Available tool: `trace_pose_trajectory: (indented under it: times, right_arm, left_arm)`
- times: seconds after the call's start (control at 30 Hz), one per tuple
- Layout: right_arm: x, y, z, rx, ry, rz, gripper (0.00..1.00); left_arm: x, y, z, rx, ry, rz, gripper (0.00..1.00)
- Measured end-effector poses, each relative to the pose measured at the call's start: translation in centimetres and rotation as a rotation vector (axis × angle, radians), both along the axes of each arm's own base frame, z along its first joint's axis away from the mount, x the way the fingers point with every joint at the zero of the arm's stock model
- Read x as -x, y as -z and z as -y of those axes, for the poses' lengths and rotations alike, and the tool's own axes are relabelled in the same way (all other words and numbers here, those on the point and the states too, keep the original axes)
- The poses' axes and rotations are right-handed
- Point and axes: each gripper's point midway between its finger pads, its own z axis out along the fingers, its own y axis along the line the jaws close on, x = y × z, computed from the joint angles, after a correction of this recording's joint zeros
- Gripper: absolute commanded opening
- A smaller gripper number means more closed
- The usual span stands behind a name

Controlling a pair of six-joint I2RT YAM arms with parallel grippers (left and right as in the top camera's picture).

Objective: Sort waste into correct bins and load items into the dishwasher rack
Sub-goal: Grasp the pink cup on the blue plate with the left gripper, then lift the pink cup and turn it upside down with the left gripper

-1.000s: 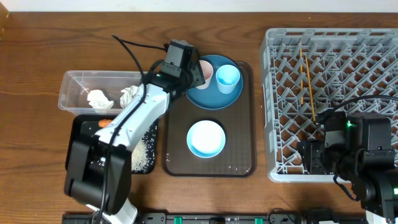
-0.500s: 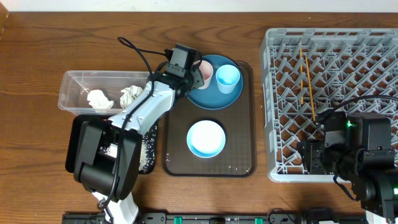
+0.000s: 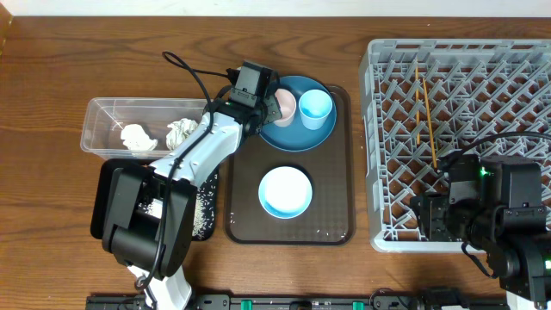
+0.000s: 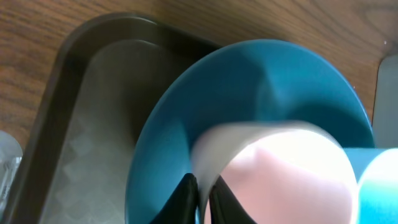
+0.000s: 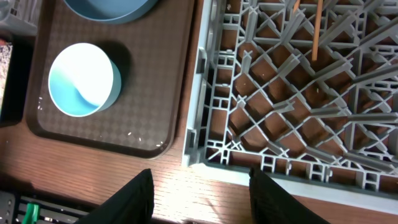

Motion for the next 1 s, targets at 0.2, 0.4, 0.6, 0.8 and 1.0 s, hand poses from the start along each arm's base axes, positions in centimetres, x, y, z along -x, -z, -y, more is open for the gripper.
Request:
trace_pose_trajectory:
  times: [0.2, 0.4, 0.6, 0.8, 1.0]
  right_arm:
    - [0.0, 0.0, 0.0, 0.003, -0.008, 0.002, 0.79]
    - [-0.1, 0.0, 0.0, 0.007, -0.012, 0.007, 0.91]
    - [-0.4, -0.4, -0.6, -0.022, -0.028, 0.023, 0.99]
    - [-0.4, -2.4, -4.8, -0.194, -0.258, 0.109, 0.99]
    - [0.9, -6.4, -9.5, -0.413, -0.577, 0.264, 0.99]
  left_arm:
    - [-0.1, 0.2, -1.0, -0.003, -0.022, -0.012, 0.06]
    - [0.5, -1.5, -4.2, 0.007, -0.111, -0.042, 0.06]
    - [2.6, -10.6, -6.0, 0.135, -0.118, 0.069, 0.06]
    - [8.1, -18.8, -2.6, 0.429, 0.13, 0.112, 0.06]
    - [13.0, -22.4, 2.0, 0.715, 0.444, 0.034, 0.06]
